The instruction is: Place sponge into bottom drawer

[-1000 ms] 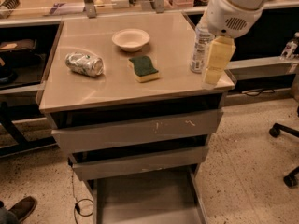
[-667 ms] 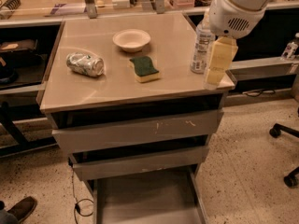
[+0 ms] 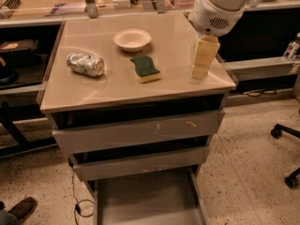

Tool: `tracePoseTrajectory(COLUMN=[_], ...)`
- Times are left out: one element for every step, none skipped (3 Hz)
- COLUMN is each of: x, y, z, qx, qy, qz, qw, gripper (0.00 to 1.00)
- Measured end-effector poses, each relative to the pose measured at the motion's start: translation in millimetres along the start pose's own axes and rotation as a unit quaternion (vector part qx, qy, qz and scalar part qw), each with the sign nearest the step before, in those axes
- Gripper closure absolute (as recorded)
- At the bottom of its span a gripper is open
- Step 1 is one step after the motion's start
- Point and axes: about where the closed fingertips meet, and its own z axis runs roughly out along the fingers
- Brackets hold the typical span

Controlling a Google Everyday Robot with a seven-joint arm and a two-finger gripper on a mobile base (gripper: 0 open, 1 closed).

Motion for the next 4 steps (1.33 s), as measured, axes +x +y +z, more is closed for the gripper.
tracePoseTrajectory(x=[-19.6,-34.8,-58.4,-59.3], y=[-18.0,-31.9,-50.7,-51.1], z=[23.4,45.4,87.9,88.8], qx=[-0.003,-0.012,-0.036,-0.037], qy=[-0.008,-0.015,-0.018,-0.019], qz=[-0.011,-0.022,-0.034,-0.035], qw=[0.9999,0.9996,0.9986,0.9986], gripper=[0.00,0.00,0.00,0.00])
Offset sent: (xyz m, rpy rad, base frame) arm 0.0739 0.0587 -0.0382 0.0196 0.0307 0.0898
